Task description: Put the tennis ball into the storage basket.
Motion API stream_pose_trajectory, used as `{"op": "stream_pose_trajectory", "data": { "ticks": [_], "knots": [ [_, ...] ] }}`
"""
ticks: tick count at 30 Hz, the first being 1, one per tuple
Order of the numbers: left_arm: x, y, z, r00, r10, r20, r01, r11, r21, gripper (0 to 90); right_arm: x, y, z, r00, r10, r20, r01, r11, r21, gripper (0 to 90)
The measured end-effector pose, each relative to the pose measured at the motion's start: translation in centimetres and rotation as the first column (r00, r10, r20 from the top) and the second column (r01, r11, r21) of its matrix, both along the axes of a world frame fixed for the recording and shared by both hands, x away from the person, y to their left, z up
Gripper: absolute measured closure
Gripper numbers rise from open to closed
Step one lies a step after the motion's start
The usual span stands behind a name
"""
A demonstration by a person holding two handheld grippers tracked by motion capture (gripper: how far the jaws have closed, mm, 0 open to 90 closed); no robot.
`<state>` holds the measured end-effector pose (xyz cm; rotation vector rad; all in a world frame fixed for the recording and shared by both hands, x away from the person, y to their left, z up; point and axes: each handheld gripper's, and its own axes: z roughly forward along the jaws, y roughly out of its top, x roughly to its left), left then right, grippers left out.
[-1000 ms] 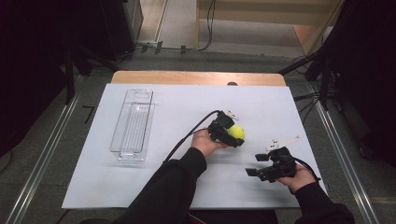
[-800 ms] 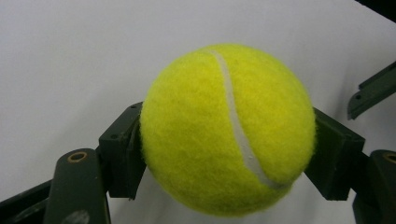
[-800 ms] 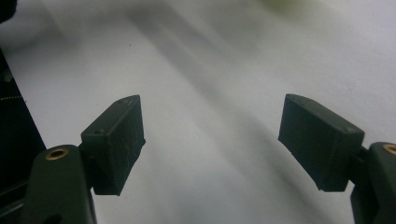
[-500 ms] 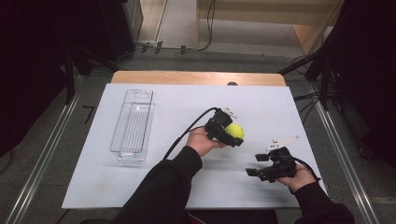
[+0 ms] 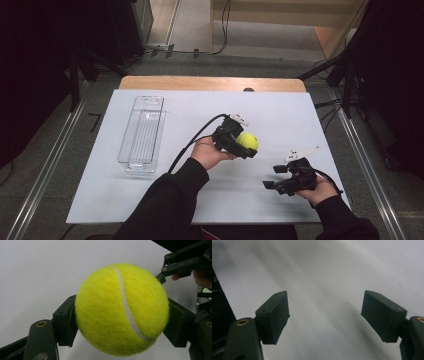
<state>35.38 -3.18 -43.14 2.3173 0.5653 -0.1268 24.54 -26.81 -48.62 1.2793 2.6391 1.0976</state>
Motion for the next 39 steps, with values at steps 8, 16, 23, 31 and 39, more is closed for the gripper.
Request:
{"op": "stream_pose_trajectory", "data": {
  "ticks": [8, 16, 23, 31, 39],
  "knots": [
    [-0.5, 0.7, 1.1, 0.9999, -0.008, 0.007, 0.008, 0.9999, -0.009, 26.5, 0.0, -0.1, 0.0, 1.0, 0.0, 0.003, 0.0, 1.0, 0.001, 20.4],
    [-0.6, 1.4, 2.0, 0.9998, -0.006, 0.019, 0.006, 0.9998, -0.019, 26.5, 0.0, -0.1, 0.1, 1.0, -0.001, 0.008, 0.001, 1.0, 0.005, 20.4],
    [-0.4, 2.2, 2.5, 0.9995, 0.014, 0.029, -0.013, 0.9996, -0.024, 26.5, -0.1, -0.1, 0.1, 1.0, -0.001, 0.006, 0.001, 1.0, 0.006, 20.4],
    [-0.2, 3.1, 3.0, 0.9991, 0.033, 0.029, -0.032, 0.9992, -0.025, 26.5, -0.1, -0.1, 0.1, 1.0, 0.001, 0.005, -0.001, 1.0, 0.006, 20.4],
    [0.0, 3.9, 3.5, 0.9977, 0.055, 0.04, -0.054, 0.9982, -0.025, 26.5, -0.1, -0.1, 0.1, 1.0, 0.001, 0.008, -0.001, 1.0, 0.006, 20.4]
  ]
}}
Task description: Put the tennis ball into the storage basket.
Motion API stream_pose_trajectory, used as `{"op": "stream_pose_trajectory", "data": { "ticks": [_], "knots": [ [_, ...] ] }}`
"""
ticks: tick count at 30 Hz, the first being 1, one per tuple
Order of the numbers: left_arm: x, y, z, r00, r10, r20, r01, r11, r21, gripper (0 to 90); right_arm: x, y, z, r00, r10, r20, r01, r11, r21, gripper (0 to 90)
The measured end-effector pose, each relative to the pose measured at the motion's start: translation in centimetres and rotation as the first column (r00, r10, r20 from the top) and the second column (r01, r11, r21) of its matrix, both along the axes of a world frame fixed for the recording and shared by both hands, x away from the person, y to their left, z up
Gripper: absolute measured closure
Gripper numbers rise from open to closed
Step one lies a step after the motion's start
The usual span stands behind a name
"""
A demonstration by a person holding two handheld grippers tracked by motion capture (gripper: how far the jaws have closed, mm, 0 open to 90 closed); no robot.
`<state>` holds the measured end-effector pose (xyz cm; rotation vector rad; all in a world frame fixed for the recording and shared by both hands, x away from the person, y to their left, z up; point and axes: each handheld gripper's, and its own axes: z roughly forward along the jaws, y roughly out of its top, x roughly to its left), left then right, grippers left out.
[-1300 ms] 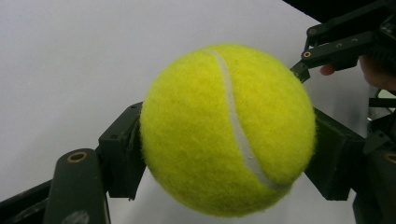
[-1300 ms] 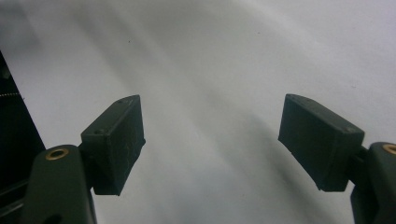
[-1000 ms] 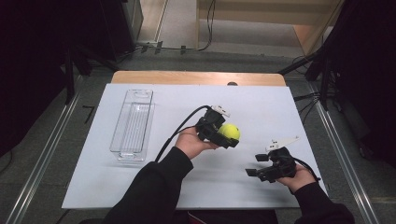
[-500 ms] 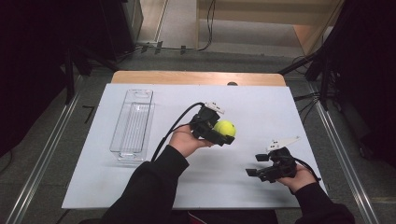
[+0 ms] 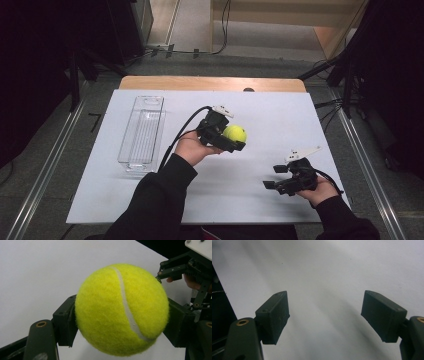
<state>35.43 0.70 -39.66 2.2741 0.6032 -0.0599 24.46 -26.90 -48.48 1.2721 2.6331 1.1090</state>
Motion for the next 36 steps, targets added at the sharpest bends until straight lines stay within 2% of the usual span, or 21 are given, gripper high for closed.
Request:
{"op": "stream_pose_trajectory", "data": {
  "ticks": [11, 22, 36],
  "knots": [
    [0.5, 1.4, 0.6, 0.9992, 0.04, 0.003, -0.04, 0.9992, -0.007, 26.5, 0.0, 0.0, 0.0, 1.0, -0.003, 0.002, 0.003, 1.0, 0.003, 20.4],
    [1.0, 2.5, 1.0, 0.9982, 0.059, 0.009, -0.059, 0.9981, 0.016, 26.5, 0.0, 0.0, 0.1, 1.0, -0.004, -0.002, 0.004, 1.0, 0.001, 20.4],
    [1.6, 4.5, 1.8, 0.9946, 0.103, 0.01, -0.103, 0.9946, 0.01, 26.5, 0.0, 0.0, 0.1, 1.0, -0.005, 0.001, 0.005, 1.0, 0.005, 20.4]
  ]
}}
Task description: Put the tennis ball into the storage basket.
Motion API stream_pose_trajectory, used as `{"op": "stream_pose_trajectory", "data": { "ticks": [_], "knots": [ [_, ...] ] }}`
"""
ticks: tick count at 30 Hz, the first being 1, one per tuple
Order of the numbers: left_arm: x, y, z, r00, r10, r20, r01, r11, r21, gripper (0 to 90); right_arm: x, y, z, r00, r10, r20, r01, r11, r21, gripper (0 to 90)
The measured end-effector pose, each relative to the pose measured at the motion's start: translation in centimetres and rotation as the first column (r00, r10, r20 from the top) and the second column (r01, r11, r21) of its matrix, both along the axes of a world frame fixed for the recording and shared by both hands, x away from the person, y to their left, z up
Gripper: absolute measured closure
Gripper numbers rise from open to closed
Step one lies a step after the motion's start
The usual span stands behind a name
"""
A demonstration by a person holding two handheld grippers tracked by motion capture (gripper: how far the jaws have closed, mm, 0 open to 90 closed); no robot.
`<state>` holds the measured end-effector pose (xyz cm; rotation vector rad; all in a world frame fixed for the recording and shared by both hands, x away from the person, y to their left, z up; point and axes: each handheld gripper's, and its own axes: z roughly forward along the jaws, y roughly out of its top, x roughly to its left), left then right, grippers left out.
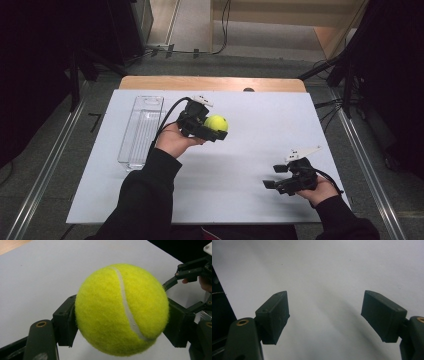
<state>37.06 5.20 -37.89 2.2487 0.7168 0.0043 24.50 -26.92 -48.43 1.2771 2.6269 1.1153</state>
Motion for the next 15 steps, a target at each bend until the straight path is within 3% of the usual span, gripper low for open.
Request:
{"op": "stream_pose_trajectory", "data": {
  "ticks": [15],
  "knots": [
    [0.8, 2.0, 0.3, 0.9981, 0.06, 0.012, -0.06, 0.9982, 0.009, 26.5, 0.0, 0.0, 0.0, 1.0, -0.001, -0.001, 0.001, 1.0, 0.001, 20.4]
  ]
}}
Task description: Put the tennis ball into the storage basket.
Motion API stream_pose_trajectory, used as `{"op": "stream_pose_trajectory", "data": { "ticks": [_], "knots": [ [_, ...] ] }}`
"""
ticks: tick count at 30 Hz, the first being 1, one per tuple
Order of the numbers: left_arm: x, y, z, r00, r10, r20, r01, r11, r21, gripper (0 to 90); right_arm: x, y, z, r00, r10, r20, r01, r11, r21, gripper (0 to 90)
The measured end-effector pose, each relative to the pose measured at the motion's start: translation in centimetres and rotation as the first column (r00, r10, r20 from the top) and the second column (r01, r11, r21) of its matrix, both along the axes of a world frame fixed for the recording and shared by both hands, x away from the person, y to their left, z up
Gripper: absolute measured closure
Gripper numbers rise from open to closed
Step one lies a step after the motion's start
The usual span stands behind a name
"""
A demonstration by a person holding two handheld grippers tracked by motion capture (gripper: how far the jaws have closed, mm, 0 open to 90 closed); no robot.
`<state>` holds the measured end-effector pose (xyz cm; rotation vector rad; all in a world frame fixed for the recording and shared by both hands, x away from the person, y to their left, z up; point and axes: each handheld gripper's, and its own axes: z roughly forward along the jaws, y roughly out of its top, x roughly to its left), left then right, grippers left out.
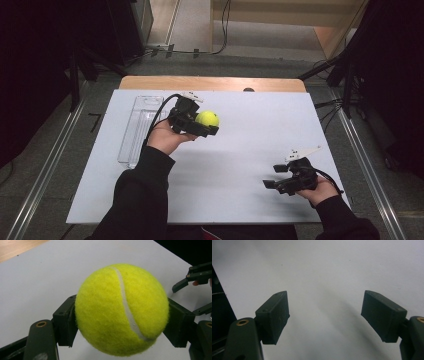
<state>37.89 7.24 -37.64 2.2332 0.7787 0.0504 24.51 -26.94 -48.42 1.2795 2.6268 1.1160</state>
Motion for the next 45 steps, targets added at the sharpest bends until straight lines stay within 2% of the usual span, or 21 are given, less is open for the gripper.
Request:
{"op": "stream_pose_trajectory", "data": {
  "ticks": [25, 37, 45],
  "knots": [
    [1.2, 2.8, -0.3, 0.9965, 0.082, 0.016, -0.082, 0.996, 0.034, 26.5, 0.0, 0.0, 0.1, 1.0, 0.001, 0.002, -0.001, 1.0, 0.002, 20.4],
    [1.6, 4.8, -0.1, 0.9898, 0.139, 0.033, -0.139, 0.9899, 0.025, 26.5, 0.0, 0.0, 0.1, 1.0, 0.001, 0.003, -0.001, 1.0, 0.003, 20.4],
    [1.9, 6.1, -0.1, 0.9849, 0.168, 0.041, -0.17, 0.9848, 0.037, 26.5, -0.1, 0.0, 0.1, 1.0, 0.001, 0.003, -0.001, 1.0, 0.002, 20.4]
  ]
}}
